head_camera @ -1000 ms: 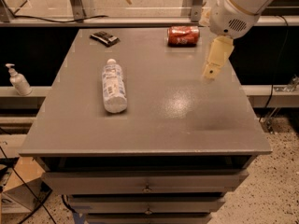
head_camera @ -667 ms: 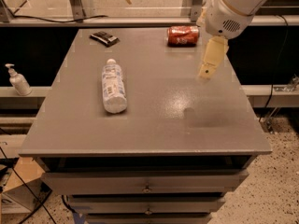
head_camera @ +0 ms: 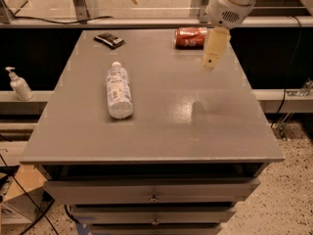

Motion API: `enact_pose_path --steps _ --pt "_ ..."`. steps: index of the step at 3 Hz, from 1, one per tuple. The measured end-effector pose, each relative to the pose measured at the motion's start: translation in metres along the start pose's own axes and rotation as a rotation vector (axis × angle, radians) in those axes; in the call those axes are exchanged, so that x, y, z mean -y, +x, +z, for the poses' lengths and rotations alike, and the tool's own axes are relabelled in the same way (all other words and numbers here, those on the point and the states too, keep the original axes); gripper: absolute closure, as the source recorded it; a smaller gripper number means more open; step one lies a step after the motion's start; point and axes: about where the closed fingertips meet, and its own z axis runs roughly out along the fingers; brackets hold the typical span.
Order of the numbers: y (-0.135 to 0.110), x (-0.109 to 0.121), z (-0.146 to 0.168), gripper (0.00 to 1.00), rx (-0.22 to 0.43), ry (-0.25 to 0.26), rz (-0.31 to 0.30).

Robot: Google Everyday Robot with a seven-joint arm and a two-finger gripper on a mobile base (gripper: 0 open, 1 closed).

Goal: Place coke can upright

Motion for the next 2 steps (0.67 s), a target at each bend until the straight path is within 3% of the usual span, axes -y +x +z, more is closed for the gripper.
enact_pose_path --steps 1,2 --pt "0.0217 0.0436 0.0075 0.00 -0.034 0.038 0.040" --pt "0.0190 0.0485 0.0021 0.00 -0.021 0.049 0.043"
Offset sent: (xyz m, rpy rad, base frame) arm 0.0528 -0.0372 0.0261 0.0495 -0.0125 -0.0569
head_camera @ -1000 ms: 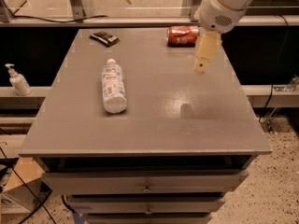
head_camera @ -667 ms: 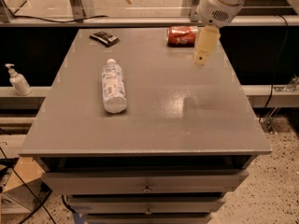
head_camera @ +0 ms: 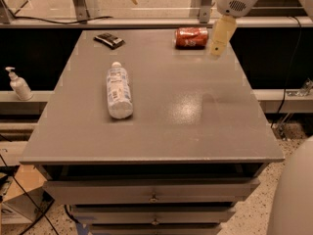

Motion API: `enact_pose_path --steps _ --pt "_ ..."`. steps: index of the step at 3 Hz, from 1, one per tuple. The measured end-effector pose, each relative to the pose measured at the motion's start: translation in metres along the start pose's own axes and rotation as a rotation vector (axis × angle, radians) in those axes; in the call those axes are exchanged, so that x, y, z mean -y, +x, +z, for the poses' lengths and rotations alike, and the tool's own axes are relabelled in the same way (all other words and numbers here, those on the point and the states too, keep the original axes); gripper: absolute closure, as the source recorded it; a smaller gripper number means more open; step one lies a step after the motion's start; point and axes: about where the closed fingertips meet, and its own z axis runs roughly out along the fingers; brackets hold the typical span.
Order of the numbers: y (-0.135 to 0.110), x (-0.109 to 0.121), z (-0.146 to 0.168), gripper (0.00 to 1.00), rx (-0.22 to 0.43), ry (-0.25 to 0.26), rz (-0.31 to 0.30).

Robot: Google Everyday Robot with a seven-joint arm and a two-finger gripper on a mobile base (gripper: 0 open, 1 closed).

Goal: Place coke can upright

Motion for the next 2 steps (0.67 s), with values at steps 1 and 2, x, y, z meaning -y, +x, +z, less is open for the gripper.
enact_pose_path --steps 1,2 --pt "-0.008 0.006 0.019 0.00 0.006 0.008 0.007" --pt "-0.023 0.015 0.043 0.00 0.002 0.010 -0.018"
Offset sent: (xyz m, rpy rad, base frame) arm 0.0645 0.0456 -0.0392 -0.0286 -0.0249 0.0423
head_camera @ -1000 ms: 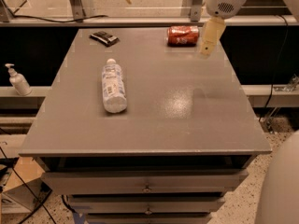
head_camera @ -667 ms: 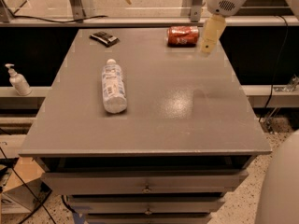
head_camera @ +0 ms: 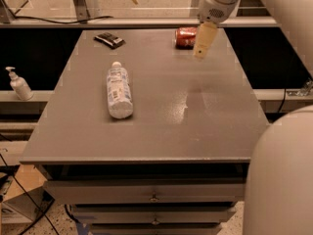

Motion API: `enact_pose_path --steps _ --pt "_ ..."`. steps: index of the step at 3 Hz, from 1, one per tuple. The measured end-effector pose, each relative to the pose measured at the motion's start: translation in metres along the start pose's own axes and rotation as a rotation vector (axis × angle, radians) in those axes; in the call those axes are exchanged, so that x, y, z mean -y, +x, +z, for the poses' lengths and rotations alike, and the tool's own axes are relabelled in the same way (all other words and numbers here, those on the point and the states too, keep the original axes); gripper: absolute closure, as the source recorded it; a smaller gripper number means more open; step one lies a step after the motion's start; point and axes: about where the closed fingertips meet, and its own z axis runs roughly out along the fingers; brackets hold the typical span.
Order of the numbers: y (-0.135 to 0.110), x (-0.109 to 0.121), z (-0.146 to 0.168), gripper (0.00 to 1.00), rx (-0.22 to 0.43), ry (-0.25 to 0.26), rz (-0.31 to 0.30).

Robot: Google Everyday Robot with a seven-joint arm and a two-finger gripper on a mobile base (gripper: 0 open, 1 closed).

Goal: Place coke can upright

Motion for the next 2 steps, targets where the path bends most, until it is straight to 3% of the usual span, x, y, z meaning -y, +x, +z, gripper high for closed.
enact_pose_path --steps 2 --pt "-0.019 0.020 0.047 0.00 -0.065 0.000 -0.072"
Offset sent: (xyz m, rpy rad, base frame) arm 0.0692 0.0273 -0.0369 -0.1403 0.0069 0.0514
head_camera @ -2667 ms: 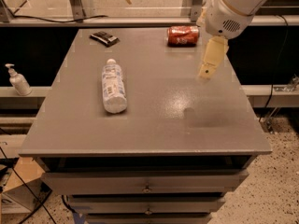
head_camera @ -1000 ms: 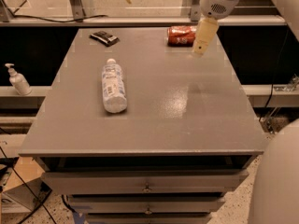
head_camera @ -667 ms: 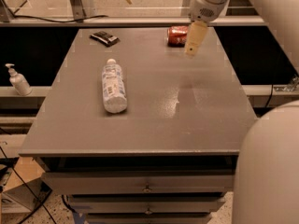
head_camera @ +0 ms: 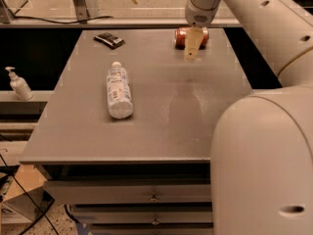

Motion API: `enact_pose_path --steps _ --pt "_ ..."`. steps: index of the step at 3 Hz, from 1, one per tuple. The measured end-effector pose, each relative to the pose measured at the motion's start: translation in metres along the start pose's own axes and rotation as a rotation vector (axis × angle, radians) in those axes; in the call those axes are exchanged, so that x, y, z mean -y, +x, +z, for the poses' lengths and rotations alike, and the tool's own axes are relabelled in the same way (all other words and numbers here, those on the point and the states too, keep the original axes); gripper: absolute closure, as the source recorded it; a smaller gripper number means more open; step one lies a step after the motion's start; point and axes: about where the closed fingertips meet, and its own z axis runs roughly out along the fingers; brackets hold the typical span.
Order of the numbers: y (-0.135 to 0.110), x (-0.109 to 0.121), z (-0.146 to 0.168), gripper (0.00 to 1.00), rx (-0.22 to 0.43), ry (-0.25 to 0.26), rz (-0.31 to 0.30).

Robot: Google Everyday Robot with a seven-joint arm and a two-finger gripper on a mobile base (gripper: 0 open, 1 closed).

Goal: Place coke can upright

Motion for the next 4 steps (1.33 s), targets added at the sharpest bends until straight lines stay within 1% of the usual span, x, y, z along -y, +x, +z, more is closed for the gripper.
enact_pose_path --steps 1,2,3,4 --pt "-0.001 0.009 0.018 0.00 -0.023 -0.010 -0.009" --pt "0.008 0.018 0.034 0.00 -0.036 -0.026 0.012" --pt "0.019 0.025 0.042 0.00 -0.031 -0.031 0.041" --pt "0.024 0.029 0.045 0.00 0.014 -0.028 0.040"
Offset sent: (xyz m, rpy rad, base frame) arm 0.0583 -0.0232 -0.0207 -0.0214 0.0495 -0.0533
